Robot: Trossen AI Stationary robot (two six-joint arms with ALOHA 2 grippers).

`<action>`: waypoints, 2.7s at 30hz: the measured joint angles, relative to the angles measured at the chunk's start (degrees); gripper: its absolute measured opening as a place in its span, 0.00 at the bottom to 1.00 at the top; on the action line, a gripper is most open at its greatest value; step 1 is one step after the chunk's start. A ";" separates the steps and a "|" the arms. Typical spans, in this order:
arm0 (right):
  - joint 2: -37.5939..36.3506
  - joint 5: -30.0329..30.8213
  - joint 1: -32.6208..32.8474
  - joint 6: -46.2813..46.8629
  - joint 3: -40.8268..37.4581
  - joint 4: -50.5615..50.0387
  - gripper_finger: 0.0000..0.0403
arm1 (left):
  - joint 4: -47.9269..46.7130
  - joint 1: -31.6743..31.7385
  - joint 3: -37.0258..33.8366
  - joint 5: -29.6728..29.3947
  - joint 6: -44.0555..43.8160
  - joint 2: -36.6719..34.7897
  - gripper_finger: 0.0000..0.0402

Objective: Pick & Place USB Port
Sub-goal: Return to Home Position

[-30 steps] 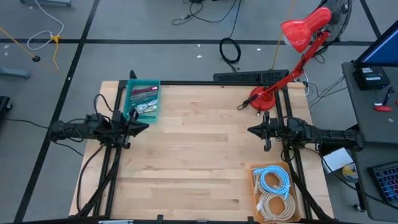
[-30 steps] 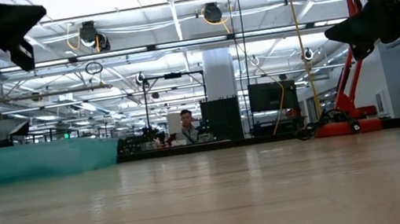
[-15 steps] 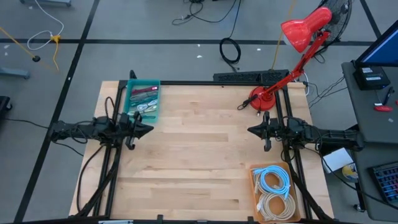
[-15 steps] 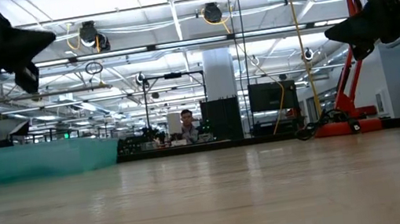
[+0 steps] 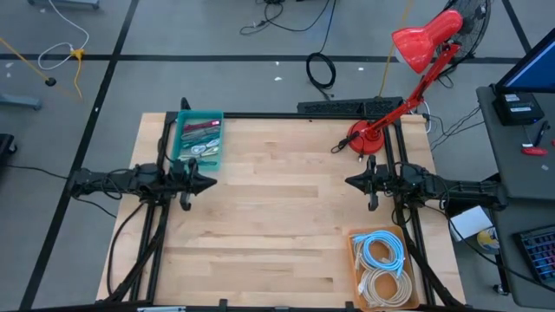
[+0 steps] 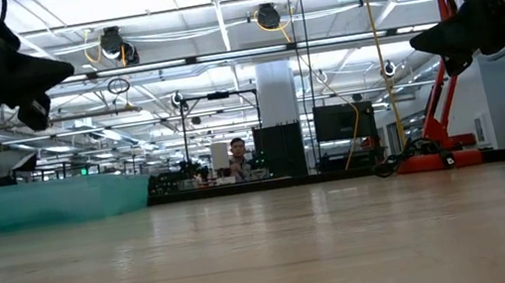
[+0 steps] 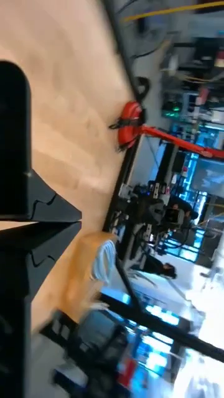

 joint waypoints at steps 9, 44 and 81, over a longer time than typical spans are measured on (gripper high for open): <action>0.00 0.00 0.00 0.00 0.00 0.00 0.00 | -0.30 0.00 0.00 0.24 17.00 0.00 0.05; 0.00 0.00 0.00 0.00 0.02 0.00 0.00 | 2.24 0.00 -0.22 0.02 10.74 0.00 0.05; 0.00 0.00 -0.02 0.00 0.00 0.02 0.00 | 2.30 -0.01 -0.11 0.04 10.70 0.00 0.05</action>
